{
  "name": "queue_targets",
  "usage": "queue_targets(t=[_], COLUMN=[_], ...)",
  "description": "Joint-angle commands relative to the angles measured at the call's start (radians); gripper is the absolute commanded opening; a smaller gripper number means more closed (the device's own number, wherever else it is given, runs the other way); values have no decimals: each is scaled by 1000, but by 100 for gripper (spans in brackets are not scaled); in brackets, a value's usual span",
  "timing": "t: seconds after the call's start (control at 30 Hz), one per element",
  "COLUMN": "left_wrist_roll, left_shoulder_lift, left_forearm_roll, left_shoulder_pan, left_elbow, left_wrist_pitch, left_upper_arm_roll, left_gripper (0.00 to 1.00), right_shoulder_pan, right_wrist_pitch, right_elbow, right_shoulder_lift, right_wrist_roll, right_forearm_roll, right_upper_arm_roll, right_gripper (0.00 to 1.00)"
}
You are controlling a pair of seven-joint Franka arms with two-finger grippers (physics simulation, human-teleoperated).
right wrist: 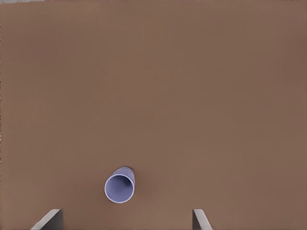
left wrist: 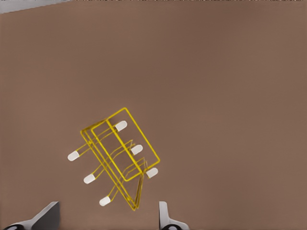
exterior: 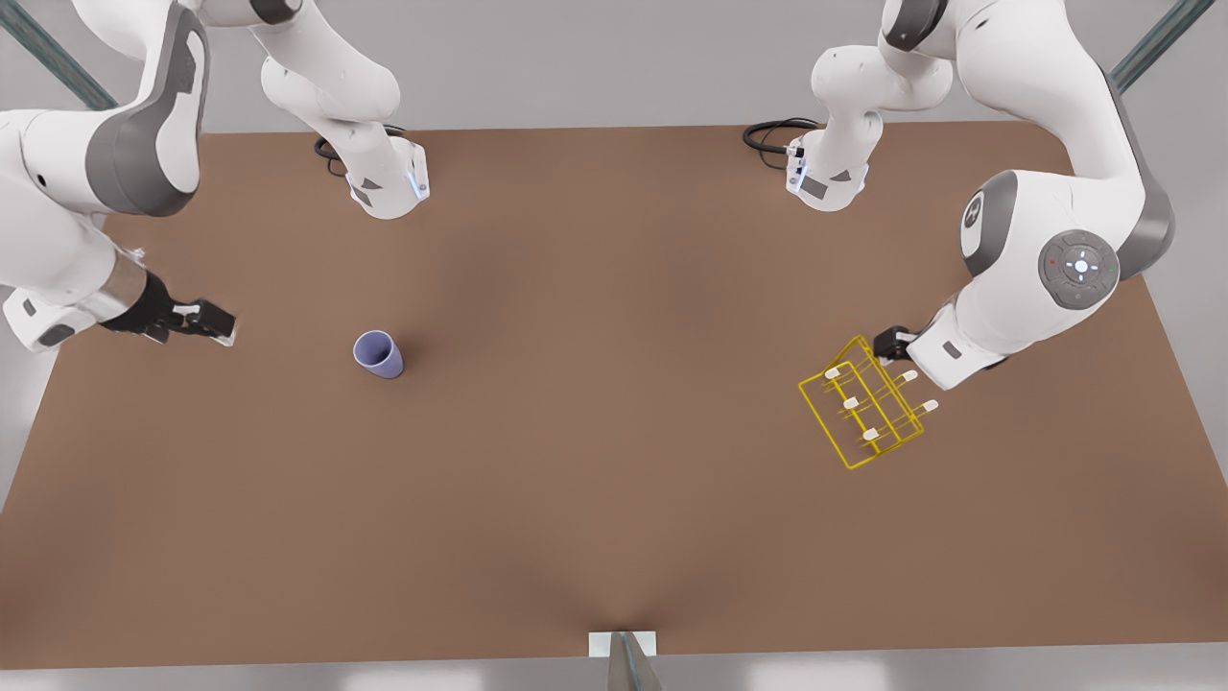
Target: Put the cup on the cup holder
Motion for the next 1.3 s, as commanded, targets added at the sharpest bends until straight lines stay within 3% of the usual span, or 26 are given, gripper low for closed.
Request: queue_targets(t=[0.0,0.13,0.2,0.3,0.4,0.53,0.63,0.7,0.77,0.83,0.87,0.93,0.97,1.27], left_wrist_roll=[3,11,-45,-48,-46,-55,-60,-62,-66,-74,-74,-74,-74,-115], left_shoulder_lift=[-1,2,28,55,48,54,55,57,58,58,58,58,58,66], left_forearm_roll=[2,4,-4,-4,-11,-16,-16,-16,-18,-18,-18,-18,-18,-16], left_shoulder_pan=[0,-6,-19,-8,26,30,23,20,18,9,7,9,7,-19], left_elbow=[0,2,-12,-6,-9,-12,-15,-17,-18,-20,-21,-21,-21,-21], left_wrist_pitch=[20,18,-11,-14,-19,-39,-39,-39,-40,-40,-40,-40,-40,-40], left_upper_arm_roll=[0,0,0,3,9,9,6,4,3,1,1,1,1,1], left_gripper=[100,100,100,100,100,100,100,100,100,100,100,100,100,100], right_shoulder_pan=[9,24,50,40,38,36,33,47,44,46,38,46,32,-10], right_wrist_pitch=[78,58,54,40,23,204,488,506,604,601,730,807,812,799], right_elbow=[2,-12,-28,-78,-109,-207,-511,-525,-640,-621,-716,-747,-773,-914], right_shoulder_lift=[10,30,89,86,137,209,62,80,-9,10,-30,-27,-58,-81], right_wrist_roll=[-13,-11,33,35,31,38,70,85,90,139,133,166,217,206], right_forearm_roll=[13,26,28,28,26,-3,-3,-44,-50,-50,-49,-44,-43,-46], right_upper_arm_roll=[1,7,93,151,156,150,153,156,165,168,170,179,237,256], right_gripper=[100,100,100,100,100,100,100,100,100,100,100,100,100,100])
